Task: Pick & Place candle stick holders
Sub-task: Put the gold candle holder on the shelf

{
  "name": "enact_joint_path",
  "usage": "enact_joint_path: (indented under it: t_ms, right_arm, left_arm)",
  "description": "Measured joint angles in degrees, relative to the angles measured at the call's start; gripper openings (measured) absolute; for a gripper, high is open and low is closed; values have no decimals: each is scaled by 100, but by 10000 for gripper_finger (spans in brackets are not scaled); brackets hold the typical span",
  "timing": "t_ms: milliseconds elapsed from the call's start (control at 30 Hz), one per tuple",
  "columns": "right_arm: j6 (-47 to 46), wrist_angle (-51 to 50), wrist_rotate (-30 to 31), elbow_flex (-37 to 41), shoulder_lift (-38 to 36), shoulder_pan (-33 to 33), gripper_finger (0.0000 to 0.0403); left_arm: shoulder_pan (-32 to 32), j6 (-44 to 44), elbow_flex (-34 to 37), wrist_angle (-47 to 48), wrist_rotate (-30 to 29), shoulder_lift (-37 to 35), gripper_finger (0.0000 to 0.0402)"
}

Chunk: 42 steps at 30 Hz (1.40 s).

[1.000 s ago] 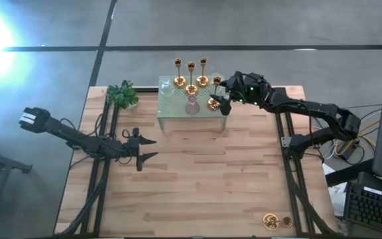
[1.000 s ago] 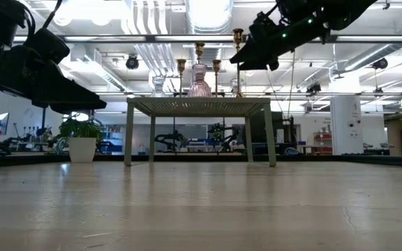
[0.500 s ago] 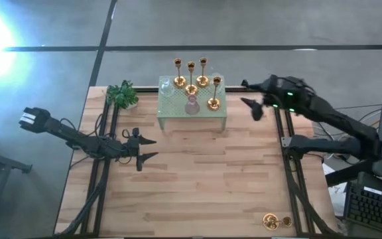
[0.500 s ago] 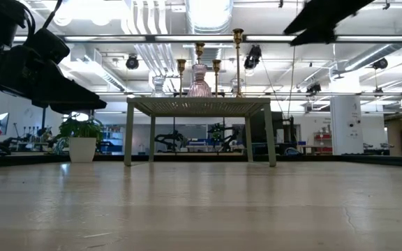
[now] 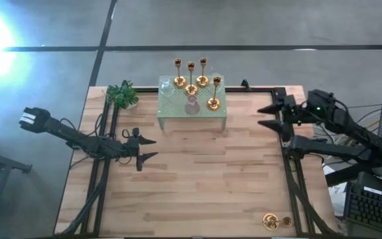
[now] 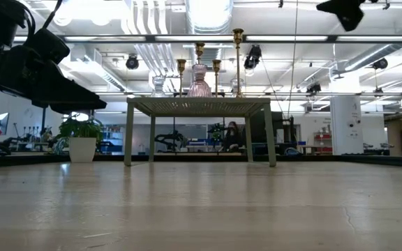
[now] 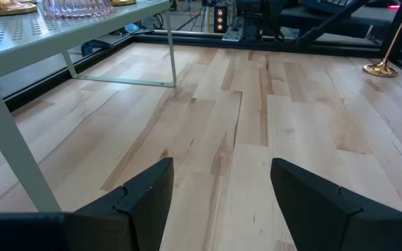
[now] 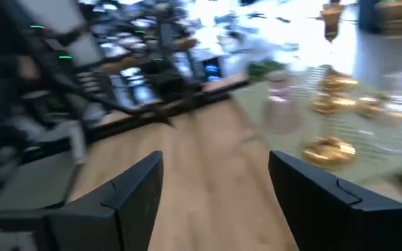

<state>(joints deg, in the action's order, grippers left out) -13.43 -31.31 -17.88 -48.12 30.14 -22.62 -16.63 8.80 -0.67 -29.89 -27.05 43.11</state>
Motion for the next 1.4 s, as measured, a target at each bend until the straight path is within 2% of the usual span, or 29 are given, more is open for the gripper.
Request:
enact_joint_path:
  t_ms: [200, 333, 533, 733, 833, 933, 1100, 1267, 1400]
  right_arm:
    - [-157, 2443, -1289, 826, 558, 647, 225]
    - [201, 3454, -1520, 1128, 1132, 1172, 216]
    - [629, 3664, -1738, 1181, 1999, 1965, 215]
    - [642, 3597, -3237, 1141, 2641, 2684, 214]
    - [270, 3490, -3562, 1165, 2766, 3010, 214]
    - [203, 2682, -3417, 1183, 2766, 3304, 214]
    - [300, 1047, -2118, 1194, 2550, 3838, 206]
    - [-234, 798, -1170, 1196, 2153, 4399, 173]
    - [-938, 734, -1047, 1215, 1755, 4797, 149]
  left_arm:
    - [-1, 0, 0, 0, 0, -1, 246]
    - [0, 0, 0, 1, 1, 1, 246]
    - [0, 0, 0, 1, 1, 1, 246]
    - [-1, 0, 0, 1, -1, 1, 245]
    - [0, 0, 0, 1, -1, 0, 245]
    - [0, 0, 0, 1, -1, 1, 245]
    - [0, 0, 0, -2, -1, -2, 245]
    - [0, 0, 0, 1, 0, 0, 246]
    - [1, 0, 0, 1, -1, 1, 246]
